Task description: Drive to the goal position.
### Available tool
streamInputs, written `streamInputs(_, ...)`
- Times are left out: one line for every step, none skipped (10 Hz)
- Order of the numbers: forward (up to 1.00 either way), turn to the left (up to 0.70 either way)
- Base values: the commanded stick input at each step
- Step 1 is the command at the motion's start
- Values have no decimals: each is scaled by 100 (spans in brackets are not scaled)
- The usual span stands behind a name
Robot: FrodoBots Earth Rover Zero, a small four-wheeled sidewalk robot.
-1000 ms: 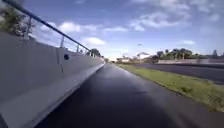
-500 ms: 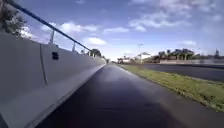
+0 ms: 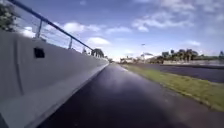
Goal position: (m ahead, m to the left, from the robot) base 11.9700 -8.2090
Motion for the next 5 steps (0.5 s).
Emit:
streamInputs(100,-4)
streamInputs(100,0)
streamInputs(100,0)
streamInputs(100,0)
streamInputs(100,0)
